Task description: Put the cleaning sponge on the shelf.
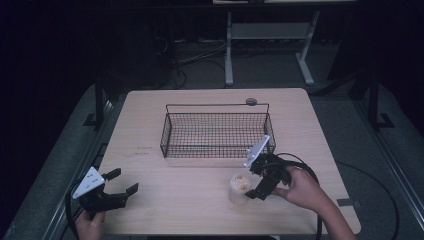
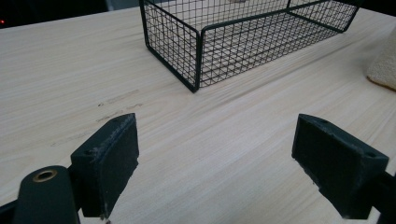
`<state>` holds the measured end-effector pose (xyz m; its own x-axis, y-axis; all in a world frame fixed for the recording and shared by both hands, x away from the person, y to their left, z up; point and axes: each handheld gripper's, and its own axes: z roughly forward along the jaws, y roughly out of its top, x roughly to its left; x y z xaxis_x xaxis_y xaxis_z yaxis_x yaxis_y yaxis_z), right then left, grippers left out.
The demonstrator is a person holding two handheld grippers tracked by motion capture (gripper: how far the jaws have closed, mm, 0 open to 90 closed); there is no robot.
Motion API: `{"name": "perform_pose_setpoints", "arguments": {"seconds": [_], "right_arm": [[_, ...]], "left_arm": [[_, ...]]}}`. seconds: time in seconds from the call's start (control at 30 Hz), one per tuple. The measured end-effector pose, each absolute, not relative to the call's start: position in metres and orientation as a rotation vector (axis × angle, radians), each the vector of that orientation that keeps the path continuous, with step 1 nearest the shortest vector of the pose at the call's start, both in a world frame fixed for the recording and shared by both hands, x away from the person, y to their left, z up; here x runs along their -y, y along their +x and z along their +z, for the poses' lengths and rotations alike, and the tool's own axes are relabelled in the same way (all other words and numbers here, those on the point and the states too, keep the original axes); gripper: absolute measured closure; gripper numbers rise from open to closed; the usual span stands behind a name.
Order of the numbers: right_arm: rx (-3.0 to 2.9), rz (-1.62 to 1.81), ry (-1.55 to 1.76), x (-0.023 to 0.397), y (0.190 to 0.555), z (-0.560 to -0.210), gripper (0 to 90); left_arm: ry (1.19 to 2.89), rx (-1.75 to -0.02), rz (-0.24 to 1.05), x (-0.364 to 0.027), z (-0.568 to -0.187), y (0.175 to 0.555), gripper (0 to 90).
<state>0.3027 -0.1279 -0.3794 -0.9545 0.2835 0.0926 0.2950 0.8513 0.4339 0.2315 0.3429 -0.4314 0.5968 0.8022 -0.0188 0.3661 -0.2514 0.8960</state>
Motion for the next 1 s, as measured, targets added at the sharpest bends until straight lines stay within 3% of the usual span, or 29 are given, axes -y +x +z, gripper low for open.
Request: {"name": "perform_pose_setpoints", "arguments": {"seconds": [0.6,1.0], "right_arm": [[2.997,-0.602,-0.423,0.099,0.311,-0.391,15.8],[2.971,-0.579,-0.418,0.096,0.315,-0.393,27.0]], "left_arm": [[1.852,-0.939,0.561,-0.343,-0.431,0.232,14.0],[1.849,-0.943,0.565,-0.345,-0.430,0.232,13.9]]}}
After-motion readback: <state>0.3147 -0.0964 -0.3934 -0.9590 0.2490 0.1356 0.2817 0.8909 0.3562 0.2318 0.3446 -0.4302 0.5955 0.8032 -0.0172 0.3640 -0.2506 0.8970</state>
